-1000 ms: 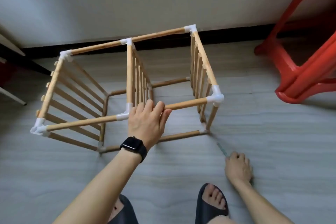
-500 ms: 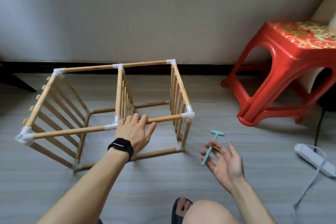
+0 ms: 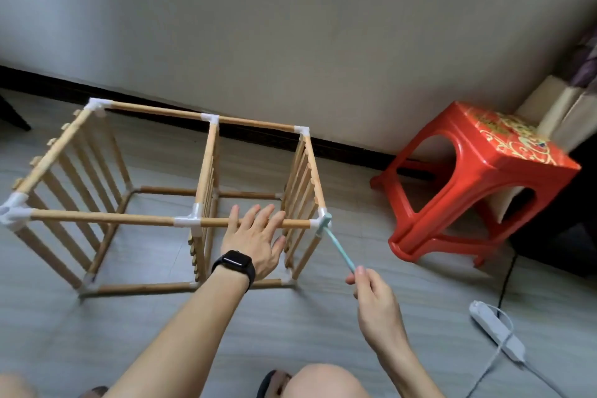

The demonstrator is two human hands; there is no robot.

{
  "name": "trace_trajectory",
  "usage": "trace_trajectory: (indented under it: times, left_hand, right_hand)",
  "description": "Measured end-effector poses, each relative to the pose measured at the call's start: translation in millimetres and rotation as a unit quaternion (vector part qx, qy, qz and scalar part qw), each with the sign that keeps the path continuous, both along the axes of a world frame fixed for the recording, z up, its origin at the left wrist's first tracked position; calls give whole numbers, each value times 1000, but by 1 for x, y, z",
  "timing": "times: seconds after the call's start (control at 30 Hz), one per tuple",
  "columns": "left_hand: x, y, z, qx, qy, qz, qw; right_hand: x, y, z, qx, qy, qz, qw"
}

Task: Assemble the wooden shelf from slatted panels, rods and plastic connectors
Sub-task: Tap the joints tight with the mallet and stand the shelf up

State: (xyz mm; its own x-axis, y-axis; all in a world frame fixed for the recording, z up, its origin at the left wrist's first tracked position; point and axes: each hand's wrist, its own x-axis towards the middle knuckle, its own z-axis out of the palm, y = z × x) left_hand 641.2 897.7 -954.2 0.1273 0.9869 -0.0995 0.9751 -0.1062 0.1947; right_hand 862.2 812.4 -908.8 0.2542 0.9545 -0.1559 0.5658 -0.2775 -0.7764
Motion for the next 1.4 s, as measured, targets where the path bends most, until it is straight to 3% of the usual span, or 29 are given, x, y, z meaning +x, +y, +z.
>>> trace_trajectory:
  times: [0.1,0.23,0.4,0.47,0.57,0.63,0.7,0.77,0.8,0.83,0.9,0.93,0.97,1.07,1.13,1.2,1.23,1.3,1.33,1.4]
  left_hand:
    - [0,1,0,1,4,-3,1000]
    - [-1,0,2,-6,6,-10,1000]
    - [-2,-2,3,-7,5,-13,1000]
    - [-2,-2,3,-7,7,-12,1000]
    - [-2,-1,2,-5,12,-12,1000]
    - [-1,-1,1,-8,11,-12,1000]
    - [-2,-1,1,-7,13,-10,1000]
    - [-2,-2,2,-9,14,-12,1000]
    - [-1,-2,3,-10,12,-13,1000]
    - [-1,-1,3,-10,12,-14,1000]
    - [-2,0,2,-8,15,-13,1000]
    - [-2,0,2,-9,17,-15,1000]
    - [-2,0,1,-8,18,-16,1000]
    - [-2,-1,1,-12,18,-16,1000]
    - [-2,0,1,-11,17,-18,1000]
    - [-3,0,1,-7,18,-16,1000]
    - [-3,0,1,-8,17,-18,1000]
    - [-2,0,0,-7,16,-18,1000]
    - [-2,0,0,-8,17,-17,1000]
    - [-2,1,0,-11,18,-19,1000]
  right_hand:
    - [-14,4,12,62,-8,19,998]
    - [-17,10,10,88,-104,58,989]
    - [-14,18,11,-16,-292,122,949]
    - [-13,21,27,78,-301,107,944]
    - [-14,18,43,293,-176,60,938]
    - [-15,13,39,331,-141,49,932]
    - [-17,12,19,185,-215,92,954]
    - [-13,9,4,1,-332,156,930]
    - [-11,10,4,-10,-354,150,923]
    - [-10,10,8,42,-336,129,932]
    - [-15,10,21,215,-194,74,954]
    - [-15,12,20,237,-146,54,959]
    - [-15,14,17,212,-129,64,967]
    - [-12,18,3,-24,-253,154,955]
    - [-11,19,4,-4,-228,127,965]
    - [-16,16,11,141,-128,69,979]
    - [-16,15,9,156,-116,60,979]
    - [-15,13,4,27,-200,123,972]
    - [-12,13,0,-53,-264,155,951]
    - [-8,15,4,-79,-286,157,942]
